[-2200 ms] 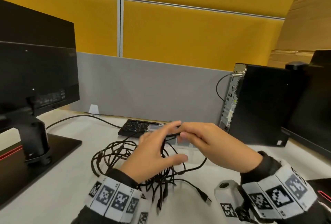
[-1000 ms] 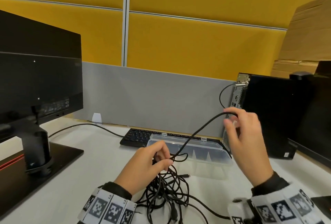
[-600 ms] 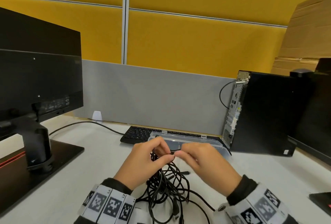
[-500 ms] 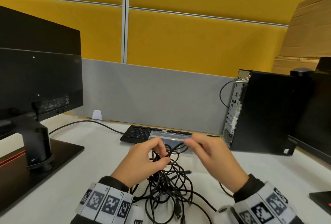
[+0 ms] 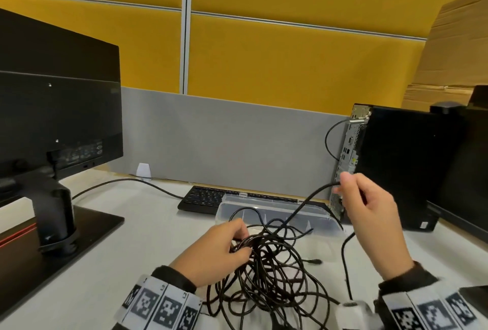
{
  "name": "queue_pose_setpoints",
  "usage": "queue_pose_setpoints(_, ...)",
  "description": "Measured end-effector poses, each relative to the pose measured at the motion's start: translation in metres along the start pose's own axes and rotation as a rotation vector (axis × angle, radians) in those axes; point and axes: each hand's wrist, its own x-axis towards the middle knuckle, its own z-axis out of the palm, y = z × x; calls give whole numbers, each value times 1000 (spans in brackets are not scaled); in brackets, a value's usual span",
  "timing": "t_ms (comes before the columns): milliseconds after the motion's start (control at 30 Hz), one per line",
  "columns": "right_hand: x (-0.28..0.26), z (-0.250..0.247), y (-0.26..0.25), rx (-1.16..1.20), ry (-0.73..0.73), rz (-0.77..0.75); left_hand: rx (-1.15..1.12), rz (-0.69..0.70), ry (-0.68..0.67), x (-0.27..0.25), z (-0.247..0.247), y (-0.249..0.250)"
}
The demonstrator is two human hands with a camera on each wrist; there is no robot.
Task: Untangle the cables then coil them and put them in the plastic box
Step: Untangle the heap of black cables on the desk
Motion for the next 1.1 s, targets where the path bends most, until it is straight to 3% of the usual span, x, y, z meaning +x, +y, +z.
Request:
queue_pose_setpoints(233,-33,35,-15,-697,-397,-333,-145,13,121,1,3,5)
queue_pose_setpoints(400,-40,58,-18,-866,-322,-570,-256,-8,254,3,4,7)
queue_pose_setpoints(533,-35,50,-35,-777,-286,-623,-264,-23,335,3,2,9)
queue_pose_setpoints(800,-21,34,-53,-809,-367,-744,-232,-192,313,9,1,-4)
queue_pose_setpoints(900,-13,21,-68,-723,-265,-728,-192,-289,287,10,2,-11)
queue_pose_setpoints(967,-6,9,-77,-577,-155,-689,-203,-321,271,9,0,-13)
queue_pose_setpoints(1100,10,-25,-78,-176,30,-434,-150,-312,286,7,-9,-12)
